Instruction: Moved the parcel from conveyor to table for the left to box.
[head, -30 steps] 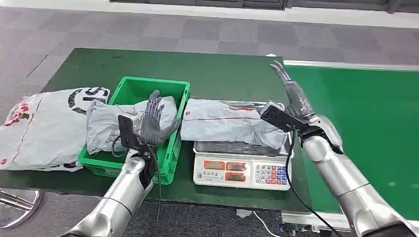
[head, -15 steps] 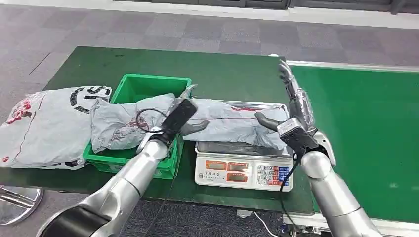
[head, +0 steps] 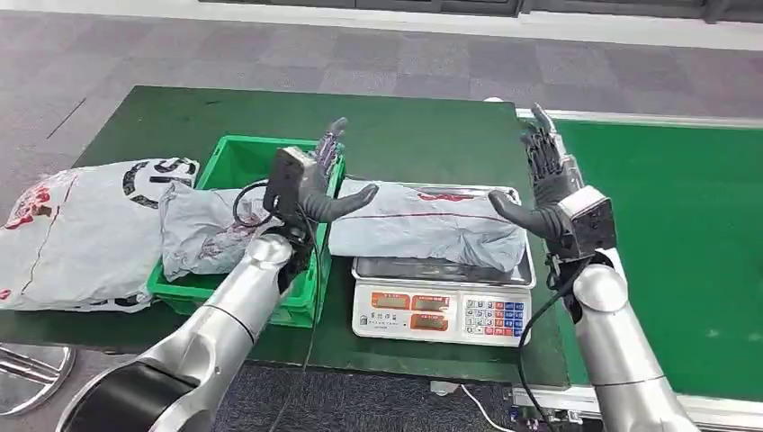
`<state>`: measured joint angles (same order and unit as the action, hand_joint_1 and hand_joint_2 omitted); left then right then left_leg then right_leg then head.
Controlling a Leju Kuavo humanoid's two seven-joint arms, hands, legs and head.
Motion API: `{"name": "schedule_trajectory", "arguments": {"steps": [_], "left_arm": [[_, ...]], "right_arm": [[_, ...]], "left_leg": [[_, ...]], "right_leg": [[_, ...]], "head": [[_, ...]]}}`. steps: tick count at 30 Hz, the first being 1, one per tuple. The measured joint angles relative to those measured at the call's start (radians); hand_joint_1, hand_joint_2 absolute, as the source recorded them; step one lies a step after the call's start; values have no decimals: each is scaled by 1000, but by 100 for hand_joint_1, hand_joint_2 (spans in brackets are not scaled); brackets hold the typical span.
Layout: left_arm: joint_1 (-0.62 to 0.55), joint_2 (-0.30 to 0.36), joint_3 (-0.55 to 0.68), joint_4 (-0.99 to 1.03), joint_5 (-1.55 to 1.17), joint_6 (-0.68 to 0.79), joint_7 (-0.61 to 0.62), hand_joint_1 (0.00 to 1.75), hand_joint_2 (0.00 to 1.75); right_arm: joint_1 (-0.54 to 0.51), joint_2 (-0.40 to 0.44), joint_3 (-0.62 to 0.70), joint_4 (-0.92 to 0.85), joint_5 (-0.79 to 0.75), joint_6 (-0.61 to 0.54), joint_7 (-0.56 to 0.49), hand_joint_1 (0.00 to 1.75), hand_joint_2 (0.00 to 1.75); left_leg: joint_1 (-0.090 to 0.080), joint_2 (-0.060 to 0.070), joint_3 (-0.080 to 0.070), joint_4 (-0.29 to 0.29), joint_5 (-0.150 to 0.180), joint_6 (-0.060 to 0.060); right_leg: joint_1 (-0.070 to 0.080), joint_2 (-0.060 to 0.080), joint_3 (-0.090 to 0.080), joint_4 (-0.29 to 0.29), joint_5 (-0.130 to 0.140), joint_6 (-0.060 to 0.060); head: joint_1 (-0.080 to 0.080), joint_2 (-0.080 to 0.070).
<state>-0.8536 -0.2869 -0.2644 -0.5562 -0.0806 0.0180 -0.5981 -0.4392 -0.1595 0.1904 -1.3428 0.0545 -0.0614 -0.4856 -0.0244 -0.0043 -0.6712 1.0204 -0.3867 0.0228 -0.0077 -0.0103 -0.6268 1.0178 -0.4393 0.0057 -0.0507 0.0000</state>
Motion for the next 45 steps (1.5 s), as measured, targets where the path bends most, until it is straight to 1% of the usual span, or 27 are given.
{"name": "schedule_trajectory", "arguments": {"steps": [8, 9, 10, 11, 15, 17, 21, 28, 32, 33, 34, 36, 39, 43, 45], "left_arm": [[-7, 0, -11, 2, -22, 26, 12, 0, 175], [-39, -2, -58, 38, -199, 134, 180, 0, 175], [-62, -2, -118, 74, -338, 167, 336, 0, 175], [-74, -3, -166, 97, -426, 167, 433, 0, 175], [-92, -11, -326, 170, -615, 79, 654, 0, 175], [-94, -10, -379, 193, -656, 14, 714, 0, 175], [-117, -10, -443, 220, -672, -33, 737, 0, 175], [-136, -10, -486, 241, -673, -52, 742, 0, 175], [-149, -10, -500, 249, -692, -178, 776, 0, 175], [-149, -10, -501, 249, -692, -189, 777, 106, 175], [-149, -10, -501, 249, -692, -192, 777, 175, 175], [-149, -11, -500, 249, -682, -188, 761, 175, 175], [-142, -10, -497, 249, -664, -142, 716, 175, 175], [-121, -9, -473, 245, -645, -20, 608, 175, 175], [-108, -9, -449, 238, -616, 17, 528, 175, 175]], "right_arm": [[-5, 3, -3, 6, 0, 0, 0, 0, 175], [-7, 6, -3, 8, 13, -5, 0, 0, 175], [-13, 10, -3, 10, 28, -5, 0, 0, 175], [-17, 15, -3, 12, 40, -8, 0, 0, 175], [-20, 36, -3, 13, 75, -16, -3, 0, 175], [-19, 47, -3, 13, 85, -16, -4, 0, 175], [-20, 60, -3, 13, 93, -15, -3, 0, 175], [-20, 68, -3, 13, 95, -14, -3, 0, 175], [-21, 76, -3, 13, 119, -10, -3, 0, 175], [-21, 79, -3, 13, 125, -10, -2, 0, 175], [-20, 81, -3, 13, 129, -10, -1, 0, 175], [-20, 85, -3, 12, 139, -10, 8, 0, 175], [-15, 88, -3, -1, 153, -11, 24, 0, 175], [6, 90, -5, -31, 165, -8, 40, 0, 175], [13, 90, -12, -43, 166, -4, 43, 0, 175]], "left_leg": [[0, 0, 0, 0, 0, 0], [0, 0, 0, 0, 0, 0], [0, 0, 0, 0, 0, 0], [0, 0, 0, 0, 0, 0], [0, 0, 0, 0, 0, 0], [0, 1, 0, 0, 0, 0], [0, 0, 1, 0, -1, 0], [0, 2, 2, 0, -1, 0], [0, 2, 5, 0, -1, -1], [0, 2, 7, 0, -2, -2], [0, 2, 9, 0, -3, -2], [0, 2, 10, 0, -3, -2], [1, 2, 10, 0, -3, -2], [1, 2, 10, 0, -1, -1], [1, 1, 9, 0, -1, -1]], "right_leg": [[0, 0, 0, 0, 0, 0], [0, -1, 0, 0, 0, 0], [0, -1, 0, 0, 0, 0], [0, 0, 0, 0, 0, 0], [0, 0, 0, 0, 0, 0], [0, 1, 0, 0, 0, 0], [0, 0, 1, 0, 0, 0], [0, 0, 1, 0, 0, -1], [1, 1, 5, 0, 0, -1], [1, 1, 6, 0, -1, -1], [1, 2, 8, 0, -1, -1], [0, 2, 9, 0, -2, -1], [1, 1, 9, 0, -3, -1], [1, 1, 9, 0, -2, -1], [0, 1, 8, 0, -1, -1]], "head": [[0, 0], [0, 0], [0, 0], [0, 0], [0, 0], [0, 0], [0, 0], [0, 0], [0, 0], [0, 0], [0, 0], [0, 0], [0, 0], [0, 0], [0, 0]]}}
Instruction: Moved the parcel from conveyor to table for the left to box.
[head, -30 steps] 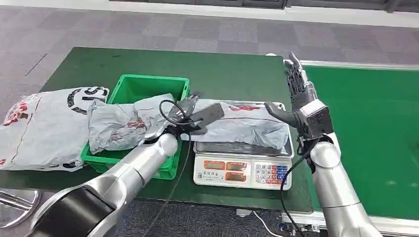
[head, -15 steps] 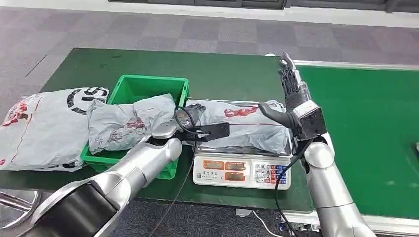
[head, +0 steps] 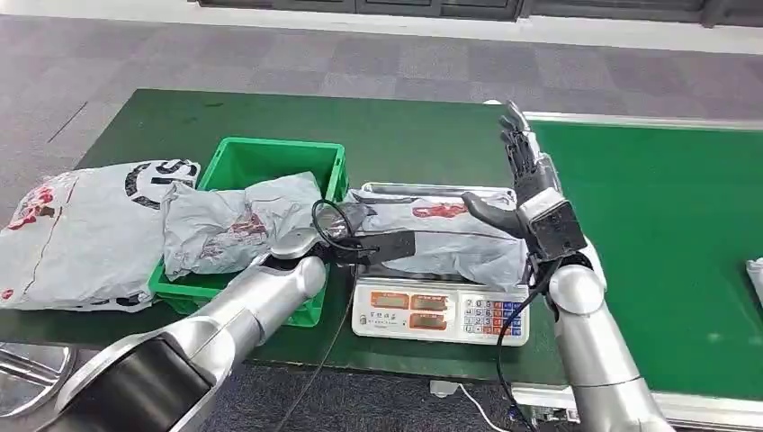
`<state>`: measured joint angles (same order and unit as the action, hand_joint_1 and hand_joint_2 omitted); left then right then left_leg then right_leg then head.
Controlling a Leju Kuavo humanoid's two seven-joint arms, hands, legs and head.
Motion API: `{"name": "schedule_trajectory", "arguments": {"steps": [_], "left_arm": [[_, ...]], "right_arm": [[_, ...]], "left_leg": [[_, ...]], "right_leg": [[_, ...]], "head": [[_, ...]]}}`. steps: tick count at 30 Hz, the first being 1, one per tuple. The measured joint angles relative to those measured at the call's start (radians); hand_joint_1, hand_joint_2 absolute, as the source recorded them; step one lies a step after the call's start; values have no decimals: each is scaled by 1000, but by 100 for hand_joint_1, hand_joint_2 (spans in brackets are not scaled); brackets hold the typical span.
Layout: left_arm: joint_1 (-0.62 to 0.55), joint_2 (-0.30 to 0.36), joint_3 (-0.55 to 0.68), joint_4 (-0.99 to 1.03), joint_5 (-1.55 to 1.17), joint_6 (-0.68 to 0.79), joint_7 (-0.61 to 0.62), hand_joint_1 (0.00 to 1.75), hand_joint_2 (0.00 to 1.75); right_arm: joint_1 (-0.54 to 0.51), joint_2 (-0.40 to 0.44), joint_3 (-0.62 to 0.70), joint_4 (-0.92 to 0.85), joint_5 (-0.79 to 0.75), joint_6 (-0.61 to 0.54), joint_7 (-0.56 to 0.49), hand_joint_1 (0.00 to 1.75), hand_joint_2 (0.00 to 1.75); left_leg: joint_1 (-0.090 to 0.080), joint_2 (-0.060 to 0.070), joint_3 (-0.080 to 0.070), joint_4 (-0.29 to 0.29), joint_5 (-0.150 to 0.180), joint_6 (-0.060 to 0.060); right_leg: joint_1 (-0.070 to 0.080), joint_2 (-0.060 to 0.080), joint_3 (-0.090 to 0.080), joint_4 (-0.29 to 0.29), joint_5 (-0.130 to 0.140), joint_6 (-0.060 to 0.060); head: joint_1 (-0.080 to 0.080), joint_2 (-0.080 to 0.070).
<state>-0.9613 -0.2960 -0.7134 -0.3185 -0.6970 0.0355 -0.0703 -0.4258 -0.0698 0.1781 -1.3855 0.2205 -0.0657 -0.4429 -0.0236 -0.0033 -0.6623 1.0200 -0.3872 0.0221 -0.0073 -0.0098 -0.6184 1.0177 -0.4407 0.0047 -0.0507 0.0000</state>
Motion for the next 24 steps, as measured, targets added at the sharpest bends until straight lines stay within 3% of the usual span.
{"name": "schedule_trajectory", "arguments": {"steps": [8, 12, 18, 24], "left_arm": [[25, 1, 62, -21, 49, -15, -103, 175, 175], [51, 1, 110, -43, 131, 5, -247, 175, 175], [104, 13, 225, -150, 237, 308, -470, 175, 175], [124, 98, 367, -269, 229, 629, -508, 175, 175]], "right_arm": [[4, 0, -3, -20, 0, 4, 10, 0, 175], [4, 0, -4, -22, -10, 3, 12, 0, 175], [14, -4, -8, -32, -30, -12, 11, 0, 175], [14, -7, -8, -32, -37, -37, 6, 0, 175]], "left_leg": [[-1, -1, -1, 0, -1, 1], [-1, -1, -2, 0, -1, 1], [-1, 0, -3, 0, -1, 0], [1, 2, -3, 0, -1, -1]], "right_leg": [[-1, 0, -1, 0, 0, 1], [-1, -1, -2, 0, -1, 1], [-1, 0, -3, 0, 0, 1], [1, 3, -4, 0, -1, 0]], "head": [[0, 0], [0, 0], [0, 0], [0, 0]]}}
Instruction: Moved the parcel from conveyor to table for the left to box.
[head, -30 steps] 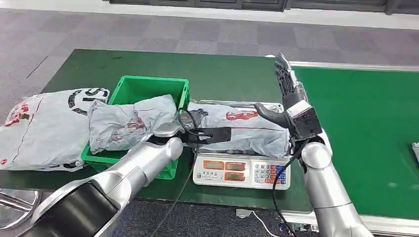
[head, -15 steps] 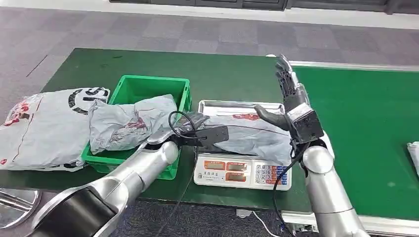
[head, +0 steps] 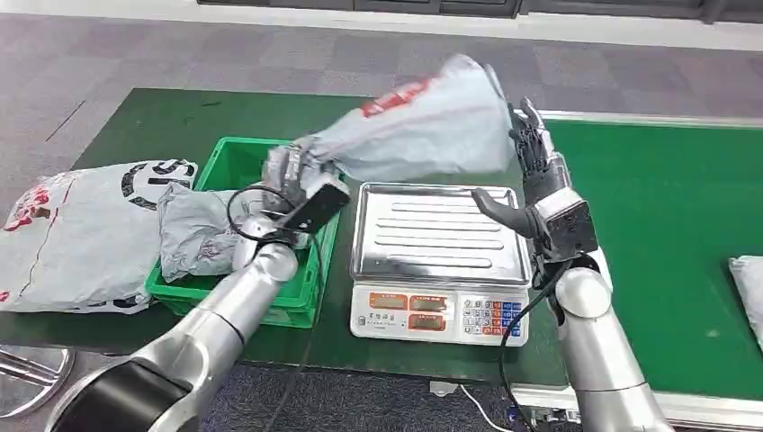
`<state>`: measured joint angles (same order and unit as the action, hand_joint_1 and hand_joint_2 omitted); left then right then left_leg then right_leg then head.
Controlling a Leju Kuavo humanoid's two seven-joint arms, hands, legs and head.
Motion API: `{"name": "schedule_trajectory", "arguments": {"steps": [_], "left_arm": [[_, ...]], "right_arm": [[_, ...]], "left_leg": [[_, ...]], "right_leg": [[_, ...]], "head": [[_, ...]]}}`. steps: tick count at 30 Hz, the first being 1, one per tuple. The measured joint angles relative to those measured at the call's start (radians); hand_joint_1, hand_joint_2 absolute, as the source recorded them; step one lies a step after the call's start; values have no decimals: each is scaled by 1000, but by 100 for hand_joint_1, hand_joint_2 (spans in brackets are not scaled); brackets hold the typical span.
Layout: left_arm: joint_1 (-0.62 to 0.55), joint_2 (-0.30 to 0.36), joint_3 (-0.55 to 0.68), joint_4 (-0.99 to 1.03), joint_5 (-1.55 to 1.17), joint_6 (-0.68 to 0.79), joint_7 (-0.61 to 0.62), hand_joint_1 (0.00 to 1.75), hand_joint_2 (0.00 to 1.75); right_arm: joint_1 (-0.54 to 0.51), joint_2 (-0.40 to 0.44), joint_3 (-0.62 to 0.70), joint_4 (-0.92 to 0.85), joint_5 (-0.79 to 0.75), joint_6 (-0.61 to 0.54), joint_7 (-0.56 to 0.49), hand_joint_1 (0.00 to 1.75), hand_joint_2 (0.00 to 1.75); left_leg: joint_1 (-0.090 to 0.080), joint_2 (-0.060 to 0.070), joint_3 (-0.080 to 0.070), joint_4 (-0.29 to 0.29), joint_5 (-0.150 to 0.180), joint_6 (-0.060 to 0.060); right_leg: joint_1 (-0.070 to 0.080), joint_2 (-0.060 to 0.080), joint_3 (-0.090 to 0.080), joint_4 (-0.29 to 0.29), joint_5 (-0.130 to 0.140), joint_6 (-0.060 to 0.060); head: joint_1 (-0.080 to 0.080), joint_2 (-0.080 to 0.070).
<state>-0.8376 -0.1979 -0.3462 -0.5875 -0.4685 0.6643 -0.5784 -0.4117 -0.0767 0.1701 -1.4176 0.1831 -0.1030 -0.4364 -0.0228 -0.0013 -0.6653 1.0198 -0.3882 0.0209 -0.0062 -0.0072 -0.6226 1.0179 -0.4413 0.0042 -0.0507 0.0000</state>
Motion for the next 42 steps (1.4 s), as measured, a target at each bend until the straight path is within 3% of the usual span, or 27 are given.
{"name": "schedule_trajectory", "arguments": {"steps": [2, 5, 8, 11, 13, 17, 26, 27, 31, 37, 42], "left_arm": [[6, 27, 96, -27, -76, 31, -34, 175, 175], [26, 39, 351, -99, -385, 35, -86, 175, 175], [35, 38, 565, -146, -518, 35, -77, 175, 175], [26, 48, 703, -137, -761, 35, 150, 175, 175], [6, 77, 742, -58, -879, 17, 377, 175, 175], [-10, 128, 746, 72, -1011, -167, 645, 175, 175], [-44, 159, 730, 168, -1059, -350, 731, 175, 175], [-47, 159, 726, 170, -1059, -364, 731, 2, 175], [-47, 156, 701, 172, -1044, -347, 699, 0, 175], [8, 123, 682, 101, -807, -42, 449, 0, 175], [62, 101, 647, -34, -678, 33, 345, 0, 175]], "right_arm": [[0, -1, 0, 0, 0, -8, -1, 0, 175], [2, -5, 0, 0, 0, -13, -1, 0, 175], [7, -6, 0, 0, 0, -16, -1, 0, 175], [13, -6, -1, 0, 8, -26, -5, 0, 175], [13, -6, -1, 0, 18, -29, -6, 0, 175], [15, -6, -12, 0, 35, -20, -6, 0, 175], [53, -6, -35, -11, 48, -3, -11, 0, 175], [59, -6, -35, -16, 52, -2, -10, 0, 175], [90, -5, -40, -45, 64, 6, -6, 0, 175], [131, 1, -70, -93, 72, 11, 6, 0, 175], [148, 4, -85, -114, 74, 10, 7, 0, 175]], "left_leg": [[1, 0, 0, 0, 0, 0], [1, 0, 0, 0, 0, -1], [1, 2, 0, 0, 0, -2], [1, 2, 0, 0, -1, -2], [1, 2, 0, 0, -1, -2], [1, 2, 0, 0, -1, -2], [0, 1, 2, 0, -3, -2], [0, 1, 3, 0, -3, -2], [0, 1, 4, 0, -2, -2], [0, -1, 2, 0, -1, -1], [0, 0, 1, 0, -2, -1]], "right_leg": [[1, 0, 0, 0, 0, -1], [1, 0, 0, 0, 0, -1], [1, 3, -1, 0, -1, -2], [0, 3, -1, 0, -1, -2], [0, 3, -1, 0, -1, -2], [1, 2, -1, 0, -1, -2], [-1, 2, 2, 0, -2, -2], [-1, 2, 3, 0, -2, -2], [0, 0, 3, 0, -2, -2], [0, -1, 2, 0, -2, -2], [-1, 0, 2, 0, -2, -2]], "head": [[0, 0], [0, 0], [0, 0], [0, 0], [0, 0], [0, 0], [0, 0], [0, 0], [0, 0], [0, 0], [0, 0]]}}
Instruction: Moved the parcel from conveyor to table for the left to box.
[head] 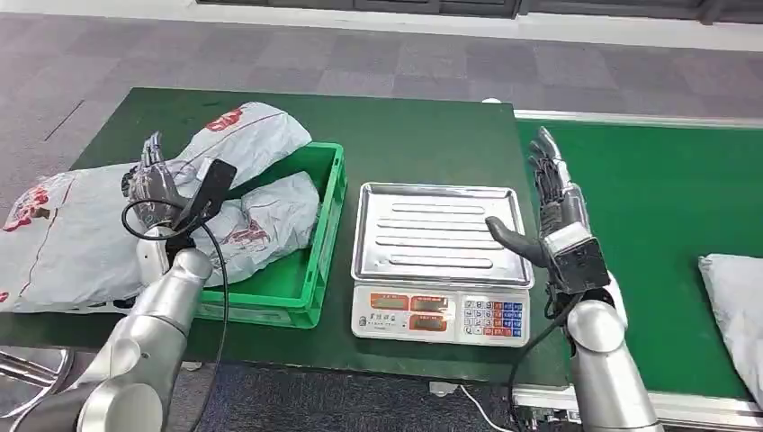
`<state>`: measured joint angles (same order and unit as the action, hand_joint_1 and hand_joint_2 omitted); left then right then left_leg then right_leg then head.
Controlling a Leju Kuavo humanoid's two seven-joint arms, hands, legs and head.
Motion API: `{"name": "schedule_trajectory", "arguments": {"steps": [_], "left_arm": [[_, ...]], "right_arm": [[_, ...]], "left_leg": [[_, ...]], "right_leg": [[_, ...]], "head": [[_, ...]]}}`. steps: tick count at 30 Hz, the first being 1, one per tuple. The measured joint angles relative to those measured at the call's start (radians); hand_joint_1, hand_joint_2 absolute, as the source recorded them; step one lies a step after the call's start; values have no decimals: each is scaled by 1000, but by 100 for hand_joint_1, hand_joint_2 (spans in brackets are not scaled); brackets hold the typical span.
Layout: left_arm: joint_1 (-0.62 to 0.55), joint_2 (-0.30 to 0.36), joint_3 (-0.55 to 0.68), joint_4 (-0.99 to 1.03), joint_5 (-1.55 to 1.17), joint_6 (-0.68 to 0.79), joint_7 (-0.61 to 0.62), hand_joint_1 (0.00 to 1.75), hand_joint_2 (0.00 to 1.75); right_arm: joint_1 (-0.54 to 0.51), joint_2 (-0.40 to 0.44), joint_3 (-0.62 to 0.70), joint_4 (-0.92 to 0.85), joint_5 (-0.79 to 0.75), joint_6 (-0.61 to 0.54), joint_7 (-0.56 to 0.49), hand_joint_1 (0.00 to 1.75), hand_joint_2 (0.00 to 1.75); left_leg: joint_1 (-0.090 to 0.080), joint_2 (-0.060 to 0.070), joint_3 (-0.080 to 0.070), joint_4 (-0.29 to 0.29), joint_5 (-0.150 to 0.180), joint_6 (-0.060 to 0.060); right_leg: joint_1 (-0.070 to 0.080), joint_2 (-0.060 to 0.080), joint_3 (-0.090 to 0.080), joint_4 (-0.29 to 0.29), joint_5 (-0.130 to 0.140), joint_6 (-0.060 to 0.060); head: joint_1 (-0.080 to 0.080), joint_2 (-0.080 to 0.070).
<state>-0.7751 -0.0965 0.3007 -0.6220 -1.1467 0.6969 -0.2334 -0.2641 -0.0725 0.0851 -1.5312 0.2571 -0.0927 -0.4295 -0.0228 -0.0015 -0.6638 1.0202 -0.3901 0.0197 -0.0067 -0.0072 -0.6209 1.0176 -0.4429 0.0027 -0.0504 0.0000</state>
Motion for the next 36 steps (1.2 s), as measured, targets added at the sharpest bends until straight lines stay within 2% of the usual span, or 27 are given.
{"name": "schedule_trajectory", "arguments": {"steps": [7, 8, 11, 14, 23, 24, 26, 29, 31, 33, 35, 36], "left_arm": [[45, -7, -18, -118, 26, 1, -28, 0, 175], [56, -11, -18, -146, 47, 1, -60, 0, 0], [92, -35, 0, -256, 127, 2, -227, 0, 0], [118, -78, 78, -377, 264, 2, -434, 0, 0], [192, -121, 116, -589, 451, 3, -467, 0, 0], [209, -121, 112, -618, 523, 3, -468, 0, 175], [248, -113, 72, -671, 698, 3, -468, 0, 175], [312, -72, -80, -739, 909, -47, -470, 0, 175], [334, -44, -197, -752, 1016, -219, -470, 0, 175], [335, -38, -299, -716, 1117, -481, -470, 0, 175], [312, -38, -366, -612, 1163, -703, -466, 0, 175], [299, -38, -389, -550, 1160, -760, -465, 0, 175]], "right_arm": [[5, 0, -16, -10, -3, 0, 0, 0, 175], [5, 0, -17, -10, -5, 0, 0, 0, 175], [6, 0, -19, -10, -8, -2, -1, 0, 175], [3, 0, -20, -8, -18, -13, -8, 0, 175], [-2, -2, -35, -6, -24, -49, -28, 0, 175], [-2, -3, -39, -6, -21, -70, -34, 0, 175], [-2, -17, -59, -6, 13, -136, -33, 0, 175], [-14, -50, -105, -3, 110, -267, 6, 0, 175], [-32, -76, -150, 15, 124, -292, 25, 0, 175], [-59, -98, -195, 56, 158, -298, 56, 0, 175], [-95, -119, -222, 121, 276, -342, 122, 0, 175], [-111, -130, -233, 160, 346, -373, 153, 0, 175]], "left_leg": [[1, 0, 0, 0, -1, -1], [1, 1, 0, 0, -1, -1], [1, 1, -1, 0, -1, -1], [0, 1, -1, 0, -1, -1], [0, 1, -1, 0, -2, -1], [0, 1, -1, 0, -2, -1], [0, 2, -1, 0, -2, -1], [0, 0, -2, 0, -2, 0], [0, -4, -2, 0, -3, 1], [0, -7, -2, 1, -3, 2], [-2, -6, -2, 1, -2, 3], [-2, -5, -2, 1, -2, 3]], "right_leg": [[1, 1, -1, 0, -1, -1], [1, 1, -1, 0, -1, -1], [1, 1, -1, 0, -1, -1], [1, 1, -1, 0, -1, -1], [1, 0, -1, 0, -2, -1], [1, 1, -2, 0, -2, -1], [1, 1, -2, 0, -2, -1], [0, -1, -2, 0, -2, 0], [0, -4, -1, -1, -4, 2], [-1, -7, 0, -1, -4, 3], [-2, -6, 1, -1, -2, 5], [-2, -6, 0, -1, -1, 5]], "head": [[0, 0], [0, 0], [0, 0], [0, 0], [0, 0], [0, 0], [0, 0], [0, 0], [0, 0], [0, 0], [0, 0], [0, 0]]}}
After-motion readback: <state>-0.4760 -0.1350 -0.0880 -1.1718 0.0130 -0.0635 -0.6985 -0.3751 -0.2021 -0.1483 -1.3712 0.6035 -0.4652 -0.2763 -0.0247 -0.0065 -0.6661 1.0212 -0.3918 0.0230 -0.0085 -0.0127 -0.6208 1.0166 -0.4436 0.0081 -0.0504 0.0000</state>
